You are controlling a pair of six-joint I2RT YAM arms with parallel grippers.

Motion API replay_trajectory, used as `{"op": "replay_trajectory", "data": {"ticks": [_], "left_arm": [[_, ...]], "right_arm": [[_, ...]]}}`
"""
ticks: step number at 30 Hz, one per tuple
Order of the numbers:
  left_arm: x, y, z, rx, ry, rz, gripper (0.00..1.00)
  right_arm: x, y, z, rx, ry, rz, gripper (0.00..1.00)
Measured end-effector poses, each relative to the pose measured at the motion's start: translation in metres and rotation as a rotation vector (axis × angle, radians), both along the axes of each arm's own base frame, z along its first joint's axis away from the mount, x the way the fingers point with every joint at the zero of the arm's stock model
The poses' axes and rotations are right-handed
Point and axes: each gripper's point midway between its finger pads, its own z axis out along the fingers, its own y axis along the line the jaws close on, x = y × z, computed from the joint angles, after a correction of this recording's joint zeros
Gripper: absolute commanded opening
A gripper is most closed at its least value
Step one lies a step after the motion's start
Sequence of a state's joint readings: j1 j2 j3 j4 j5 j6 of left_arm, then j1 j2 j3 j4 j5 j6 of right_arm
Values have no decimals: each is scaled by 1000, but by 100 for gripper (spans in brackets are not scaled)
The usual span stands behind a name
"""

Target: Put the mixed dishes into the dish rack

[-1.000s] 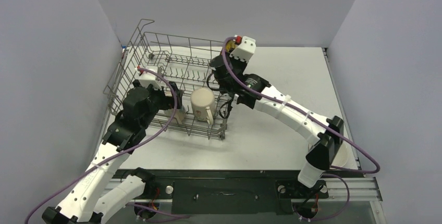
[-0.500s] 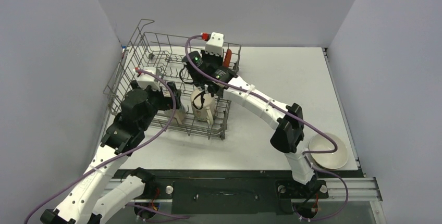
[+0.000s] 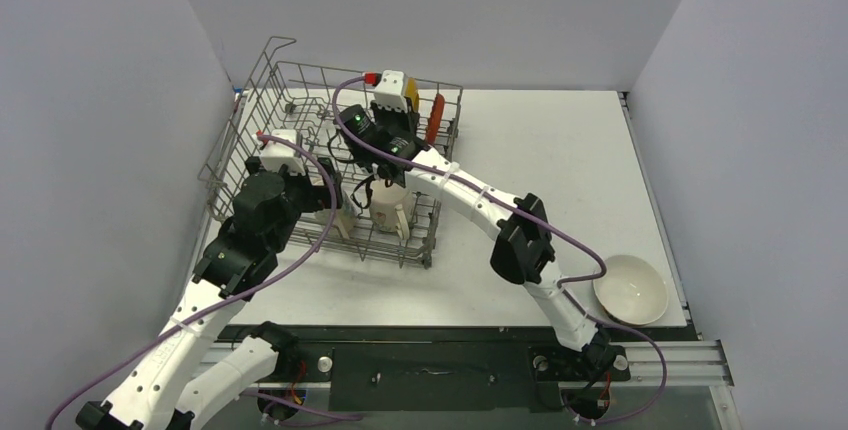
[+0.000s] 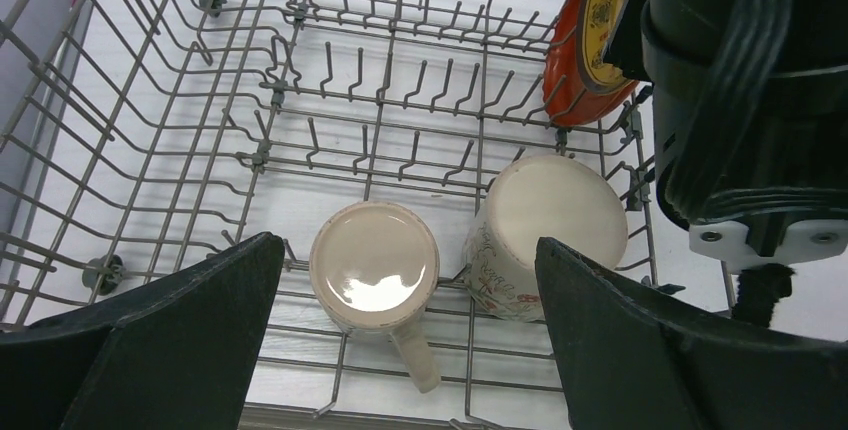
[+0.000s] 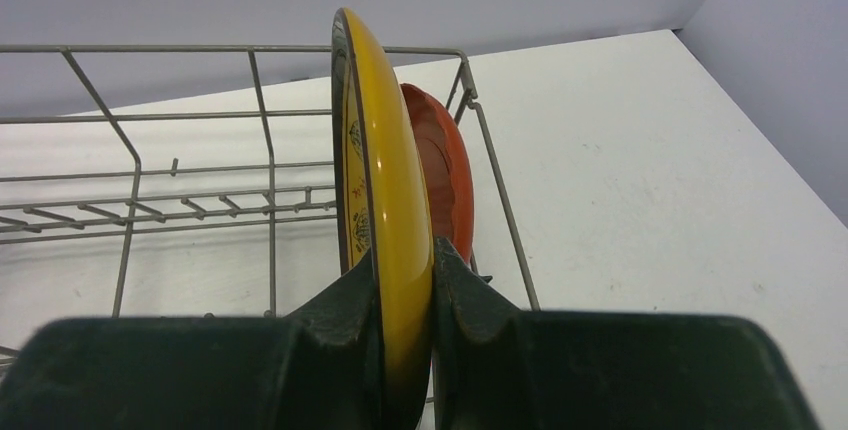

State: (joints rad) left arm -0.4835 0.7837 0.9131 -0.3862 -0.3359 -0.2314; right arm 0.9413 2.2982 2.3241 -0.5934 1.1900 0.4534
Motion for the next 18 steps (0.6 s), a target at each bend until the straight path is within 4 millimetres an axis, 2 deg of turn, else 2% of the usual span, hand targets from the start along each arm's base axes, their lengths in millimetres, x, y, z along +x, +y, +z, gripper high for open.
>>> {"op": "replay_trajectory", "data": {"ticks": [13,18], "left_arm": [[0,4,-3,17,7,24,96],[0,2,-5,26,13,22,97]], "right_arm": [[25,-23,-5,9,3,-43,0],[35,-22,-25,-1,18,-47,0]]}}
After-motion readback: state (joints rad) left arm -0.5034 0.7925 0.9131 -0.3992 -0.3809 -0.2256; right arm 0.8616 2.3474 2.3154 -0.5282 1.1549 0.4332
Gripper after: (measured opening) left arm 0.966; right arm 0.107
